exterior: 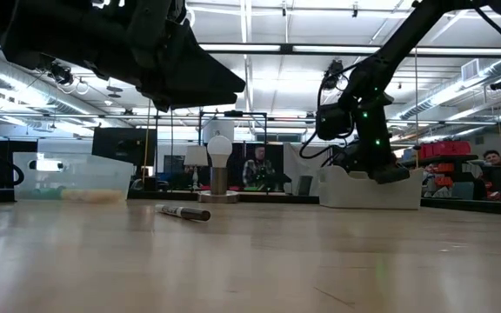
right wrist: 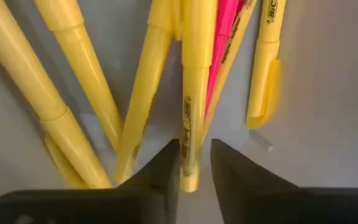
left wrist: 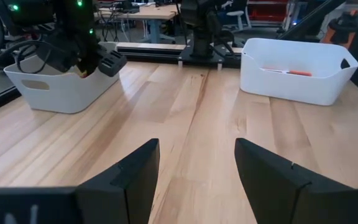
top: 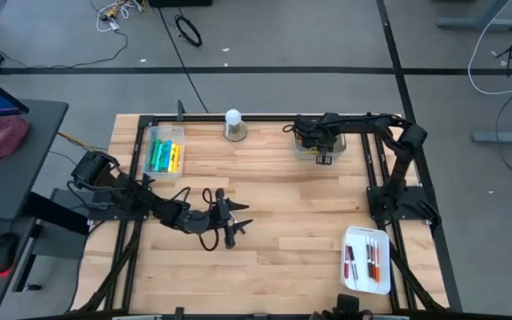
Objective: Pick & Place Markers
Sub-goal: Put the brown marker into the white bin, then return to Home Position
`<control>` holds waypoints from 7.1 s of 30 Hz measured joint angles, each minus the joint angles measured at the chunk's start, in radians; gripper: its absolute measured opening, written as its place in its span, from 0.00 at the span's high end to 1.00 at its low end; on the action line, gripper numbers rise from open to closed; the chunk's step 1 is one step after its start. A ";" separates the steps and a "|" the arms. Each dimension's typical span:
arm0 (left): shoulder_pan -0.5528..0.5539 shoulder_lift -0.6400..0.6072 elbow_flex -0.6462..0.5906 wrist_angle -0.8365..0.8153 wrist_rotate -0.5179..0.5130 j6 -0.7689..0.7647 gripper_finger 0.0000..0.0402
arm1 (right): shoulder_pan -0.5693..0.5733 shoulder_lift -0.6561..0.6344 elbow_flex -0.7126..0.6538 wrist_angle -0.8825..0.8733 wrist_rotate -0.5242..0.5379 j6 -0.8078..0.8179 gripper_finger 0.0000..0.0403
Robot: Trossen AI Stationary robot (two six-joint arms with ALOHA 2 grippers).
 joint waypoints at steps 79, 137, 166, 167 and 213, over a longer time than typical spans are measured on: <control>0.280 0.051 -0.004 -0.595 0.706 0.248 0.90 | 0.988 -0.245 -0.698 1.841 -0.130 0.970 0.73; 0.154 0.053 0.000 0.208 0.516 0.223 0.49 | 1.208 -0.565 -0.196 0.659 0.073 1.087 0.95; 0.155 0.053 0.000 0.155 0.513 0.201 0.47 | 1.681 -0.610 -0.334 0.031 -0.354 2.679 0.91; 0.155 0.053 0.000 0.156 0.513 0.200 0.47 | 1.681 -0.610 -0.359 0.067 -0.359 2.679 0.91; 0.155 0.053 0.000 0.157 0.505 0.176 0.47 | 1.156 -0.926 -0.340 0.161 0.554 1.446 0.66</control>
